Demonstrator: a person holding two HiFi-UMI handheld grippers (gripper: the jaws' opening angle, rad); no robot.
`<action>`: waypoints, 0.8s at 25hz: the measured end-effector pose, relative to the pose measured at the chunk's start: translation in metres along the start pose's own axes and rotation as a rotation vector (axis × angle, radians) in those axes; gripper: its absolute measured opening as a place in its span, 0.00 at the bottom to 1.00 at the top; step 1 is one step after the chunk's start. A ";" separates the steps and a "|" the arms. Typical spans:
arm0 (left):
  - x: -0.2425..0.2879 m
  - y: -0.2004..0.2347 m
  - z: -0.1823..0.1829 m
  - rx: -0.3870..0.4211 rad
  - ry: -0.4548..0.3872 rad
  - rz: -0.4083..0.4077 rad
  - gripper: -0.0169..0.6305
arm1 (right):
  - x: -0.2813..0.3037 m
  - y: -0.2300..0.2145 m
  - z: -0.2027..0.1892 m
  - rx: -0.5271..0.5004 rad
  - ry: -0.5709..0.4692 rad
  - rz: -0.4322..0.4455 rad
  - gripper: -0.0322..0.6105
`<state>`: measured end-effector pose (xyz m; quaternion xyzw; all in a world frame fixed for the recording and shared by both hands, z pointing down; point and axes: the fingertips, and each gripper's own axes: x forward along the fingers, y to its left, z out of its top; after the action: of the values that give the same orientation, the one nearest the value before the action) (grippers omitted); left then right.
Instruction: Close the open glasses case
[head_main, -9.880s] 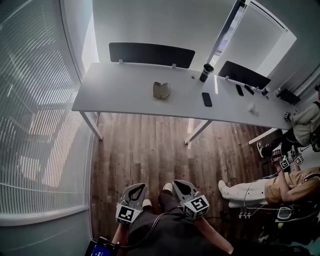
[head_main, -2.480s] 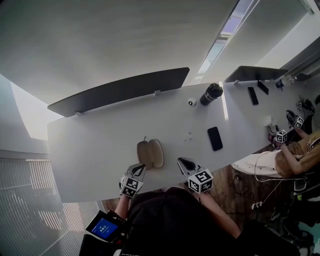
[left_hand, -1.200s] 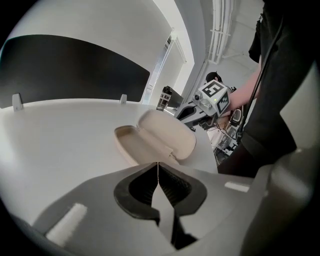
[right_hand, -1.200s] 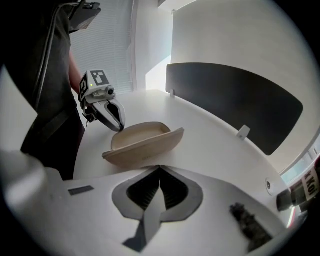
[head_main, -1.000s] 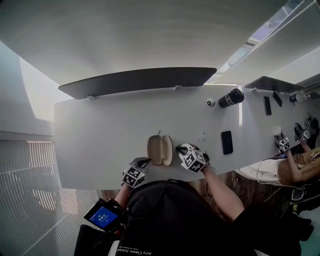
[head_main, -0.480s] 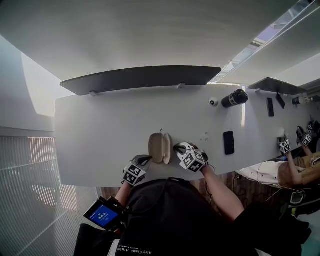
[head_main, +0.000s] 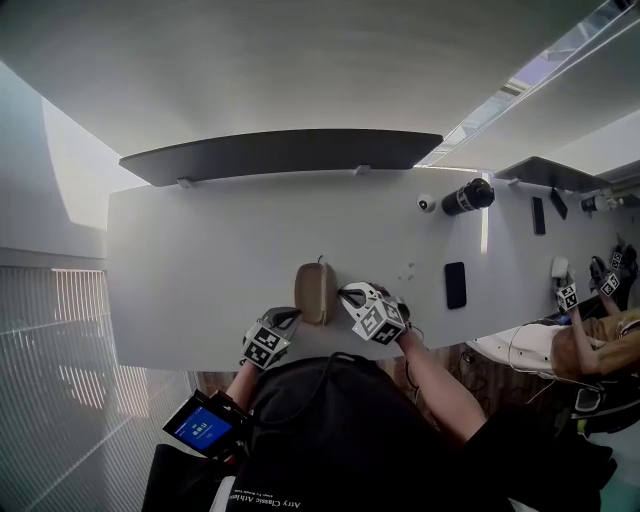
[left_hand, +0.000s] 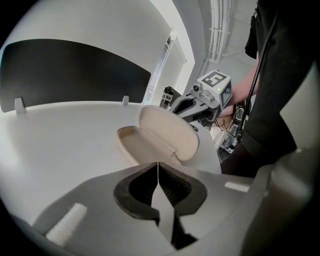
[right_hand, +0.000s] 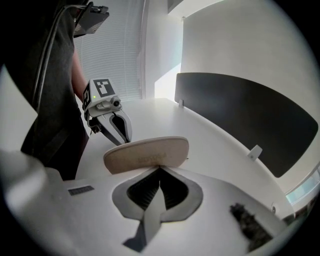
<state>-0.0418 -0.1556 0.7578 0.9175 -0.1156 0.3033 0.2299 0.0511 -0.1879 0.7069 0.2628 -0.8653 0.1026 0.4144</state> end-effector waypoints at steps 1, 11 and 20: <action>-0.001 0.000 -0.001 -0.001 0.001 0.001 0.05 | 0.002 0.001 0.003 -0.004 -0.005 0.003 0.06; -0.002 0.002 0.002 0.000 -0.005 -0.012 0.05 | 0.014 0.005 0.031 -0.036 -0.025 0.018 0.06; -0.007 0.003 0.000 -0.007 0.002 -0.029 0.05 | 0.023 0.011 0.046 -0.046 -0.024 0.039 0.06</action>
<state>-0.0484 -0.1578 0.7543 0.9180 -0.1031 0.3007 0.2373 0.0026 -0.2052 0.6959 0.2375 -0.8773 0.0874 0.4078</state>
